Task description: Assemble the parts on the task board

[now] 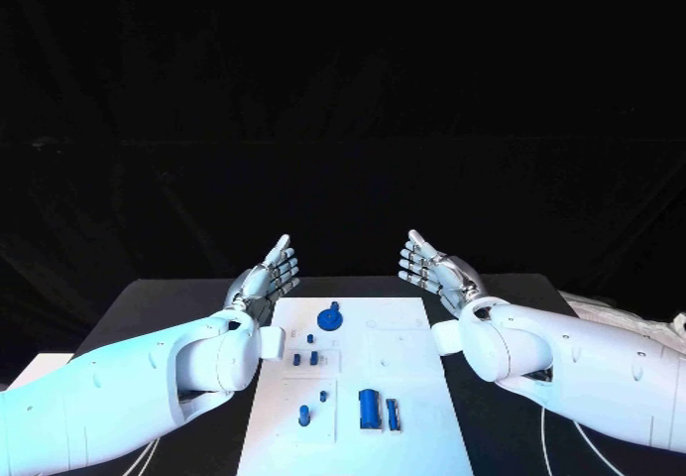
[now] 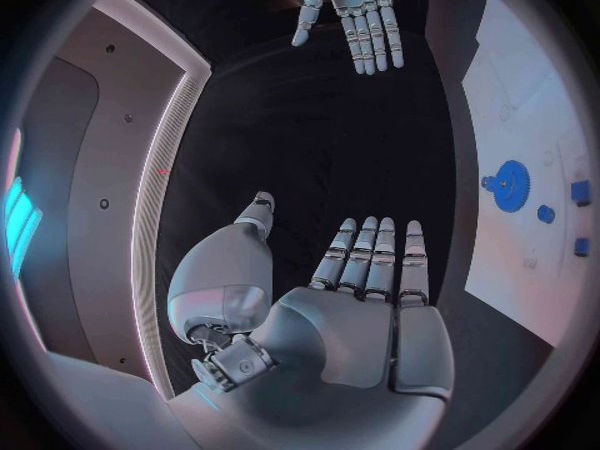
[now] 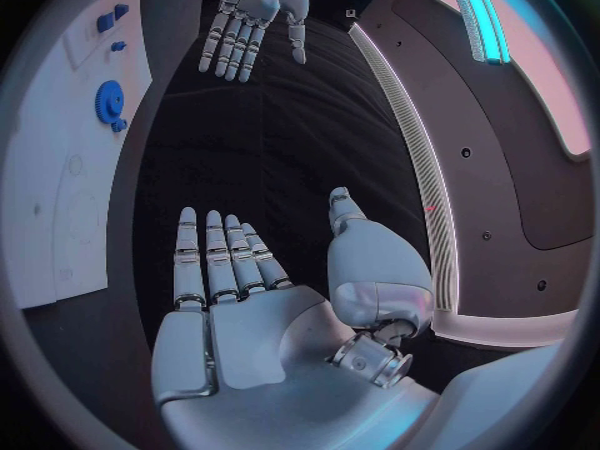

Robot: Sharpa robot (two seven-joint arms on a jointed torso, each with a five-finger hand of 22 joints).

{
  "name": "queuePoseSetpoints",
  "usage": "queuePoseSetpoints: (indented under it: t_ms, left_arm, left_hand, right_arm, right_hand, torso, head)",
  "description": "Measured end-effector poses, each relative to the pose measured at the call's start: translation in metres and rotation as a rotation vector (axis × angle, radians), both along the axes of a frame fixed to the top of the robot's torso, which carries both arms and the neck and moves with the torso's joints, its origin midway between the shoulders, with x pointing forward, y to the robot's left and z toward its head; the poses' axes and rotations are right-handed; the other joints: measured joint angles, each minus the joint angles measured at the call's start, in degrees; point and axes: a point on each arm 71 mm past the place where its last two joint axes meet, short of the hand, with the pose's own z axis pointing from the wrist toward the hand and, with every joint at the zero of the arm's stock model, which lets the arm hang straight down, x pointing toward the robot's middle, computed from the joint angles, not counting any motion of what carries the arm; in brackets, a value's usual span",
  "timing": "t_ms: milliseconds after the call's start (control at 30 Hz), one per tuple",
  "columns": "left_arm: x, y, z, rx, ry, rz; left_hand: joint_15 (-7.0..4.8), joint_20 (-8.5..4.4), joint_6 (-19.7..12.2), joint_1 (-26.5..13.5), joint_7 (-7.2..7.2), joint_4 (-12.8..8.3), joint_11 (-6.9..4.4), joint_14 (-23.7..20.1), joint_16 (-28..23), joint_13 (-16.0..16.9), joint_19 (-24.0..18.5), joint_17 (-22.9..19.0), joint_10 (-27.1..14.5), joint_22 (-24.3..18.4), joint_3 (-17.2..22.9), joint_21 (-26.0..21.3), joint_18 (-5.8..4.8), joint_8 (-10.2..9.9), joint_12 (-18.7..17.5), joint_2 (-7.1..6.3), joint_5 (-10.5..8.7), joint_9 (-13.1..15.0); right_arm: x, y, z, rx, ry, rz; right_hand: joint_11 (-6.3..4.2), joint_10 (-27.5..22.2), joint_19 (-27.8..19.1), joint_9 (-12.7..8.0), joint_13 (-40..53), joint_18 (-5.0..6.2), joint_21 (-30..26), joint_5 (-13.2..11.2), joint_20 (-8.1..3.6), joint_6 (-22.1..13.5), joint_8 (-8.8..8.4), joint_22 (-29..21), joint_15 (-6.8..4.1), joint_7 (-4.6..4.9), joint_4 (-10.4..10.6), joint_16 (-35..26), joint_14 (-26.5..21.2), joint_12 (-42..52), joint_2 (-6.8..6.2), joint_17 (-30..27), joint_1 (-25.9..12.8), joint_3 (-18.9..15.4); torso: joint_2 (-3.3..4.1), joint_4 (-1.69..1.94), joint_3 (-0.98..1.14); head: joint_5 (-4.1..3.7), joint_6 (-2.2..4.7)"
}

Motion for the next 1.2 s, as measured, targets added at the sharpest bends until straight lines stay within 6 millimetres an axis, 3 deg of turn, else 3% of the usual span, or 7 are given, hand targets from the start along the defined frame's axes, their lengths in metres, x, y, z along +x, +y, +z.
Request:
queuePoseSetpoints:
  t_ms: [67,200,333,467,667,1067,1200]
  left_arm:
    - [-0.005,-0.003,0.002,0.025,-0.015,0.015]
    - [-0.01,-0.006,0.004,0.067,-0.04,0.046]
    - [-0.012,-0.005,0.006,0.098,-0.062,0.071]
    - [-0.012,-0.004,0.007,0.116,-0.075,0.087]
    - [-0.012,-0.003,0.008,0.13,-0.087,0.098]
    - [-0.012,-0.003,0.008,0.139,-0.094,0.106]
    - [-0.012,-0.003,0.008,0.14,-0.095,0.106]
  left_hand:
    - [-0.39,-0.55,-1.94,-2.77,-0.56,-0.01,-0.66,-1.85,-0.5,-0.03,-1.55,-0.11,-2.05,-0.72,-0.34,0.0,-0.62,0.0,0.0,0.06,0.0,-0.06]
    - [-0.88,-1.68,-5.65,-8.04,-1.27,-0.06,-1.58,-5.39,-1.12,-0.06,-4.45,-0.23,-5.91,-2.11,-1.38,0.0,-3.15,0.01,0.0,0.13,-0.23,-0.14]
    - [-1.07,-3.94,-8.58,-12.12,-1.6,-0.04,-1.98,-8.15,-1.32,-0.09,-6.72,-0.26,-8.95,-3.2,-3.69,0.0,-4.4,0.01,0.0,0.17,-0.23,-0.19]
    - [-1.19,-5.69,-11.22,-15.78,-1.78,-0.06,-2.24,-10.61,-1.56,-0.1,-8.5,-0.31,-11.69,-4.83,-5.28,0.0,-4.49,0.02,0.0,0.19,-0.22,-0.22]
    - [-1.27,-6.62,-14.2,-20.07,-1.9,-0.08,-2.36,-13.51,-1.56,-0.1,-10.83,-0.32,-14.85,-7.62,-5.91,0.0,-5.41,0.01,0.0,0.19,-0.22,-0.24]
    - [-1.28,-6.95,-18.24,-25.9,-1.96,-0.08,-2.32,-17.25,-1.56,-0.09,-14.27,-0.31,-19.04,-9.03,-6.55,0.01,-5.4,0.02,0.0,0.26,-0.22,-0.25]
    - [-1.34,-6.98,-19.16,-27.08,-1.99,-0.08,-2.45,-18.57,-1.56,-0.09,-16.78,-0.31,-20.04,-9.15,-6.55,0.01,-5.4,0.02,0.0,0.24,-0.22,-0.25]
  right_arm:
    - [-0.007,0.003,0.0,0.009,-0.009,-0.029]
    - [-0.016,0.005,0.001,0.014,-0.023,-0.082]
    - [-0.019,0.005,0.002,0.011,-0.035,-0.124]
    - [-0.019,0.003,0.002,0.007,-0.042,-0.152]
    - [-0.019,0.001,0.003,0.004,-0.048,-0.172]
    - [-0.019,0.0,0.003,0.002,-0.052,-0.185]
    - [-0.019,0.0,0.003,0.001,-0.052,-0.187]
  right_hand:
    - [-0.41,-2.08,-1.98,-0.11,-0.68,-0.09,-1.13,-0.51,-0.95,-1.88,0.0,-0.14,-0.12,-0.92,0.08,-0.31,-2.1,0.0,0.01,-0.74,-2.74,-0.27]
    - [-0.96,-6.01,-5.84,-0.24,-1.57,-2.5,-2.66,-1.02,-3.23,-5.46,0.0,-0.28,-0.31,-2.14,0.11,-0.65,-6.02,0.0,0.0,-2.17,-7.99,-0.67]
    - [-1.18,-9.09,-8.82,-0.3,-1.99,-3.97,-3.17,-1.28,-4.35,-8.22,0.0,-0.38,-0.39,-2.72,-0.04,-0.66,-9.14,0.0,-0.02,-3.26,-12.06,-0.85]
    - [-1.33,-11.88,-11.54,-0.31,-2.19,-4.62,-3.49,-1.28,-5.03,-10.74,0.0,-0.43,-0.44,-3.03,0.1,-0.65,-11.87,0.0,0.0,-4.73,-15.72,-1.0]
    - [-1.45,-15.1,-14.65,-0.38,-2.29,-4.94,-3.72,-1.5,-5.44,-13.65,-0.21,-0.45,-0.43,-3.2,-0.06,-0.88,-15.11,0.0,0.0,-7.67,-19.99,-1.15]
    - [-1.49,-19.42,-18.88,-0.37,-2.36,-4.95,-3.95,-1.49,-5.72,-17.36,-0.21,-0.44,-0.38,-3.34,-0.06,-0.87,-19.38,0.0,-0.1,-9.23,-25.74,-1.15]
    - [-1.53,-26.01,-25.34,-0.36,-2.36,-5.82,-3.95,-1.49,-5.72,-23.56,-0.21,-0.43,-0.49,-3.32,-0.06,-0.87,-26.03,0.0,-0.05,-9.4,-33.49,-1.15]
  torso:
    - [-0.13,0.15,0.08]
    - [-0.26,0.31,0.15]
    - [-0.31,0.35,0.19]
    - [-0.34,0.36,0.18]
    - [-0.34,0.37,0.2]
    - [-0.35,0.37,0.2]
    - [-0.35,0.37,0.2]
  head:
    - [-0.03,0.13]
    - [-0.04,0.23]
    - [-0.04,0.24]
    - [-0.04,0.24]
    - [-0.04,0.25]
    - [-0.04,0.25]
    - [-0.04,0.25]
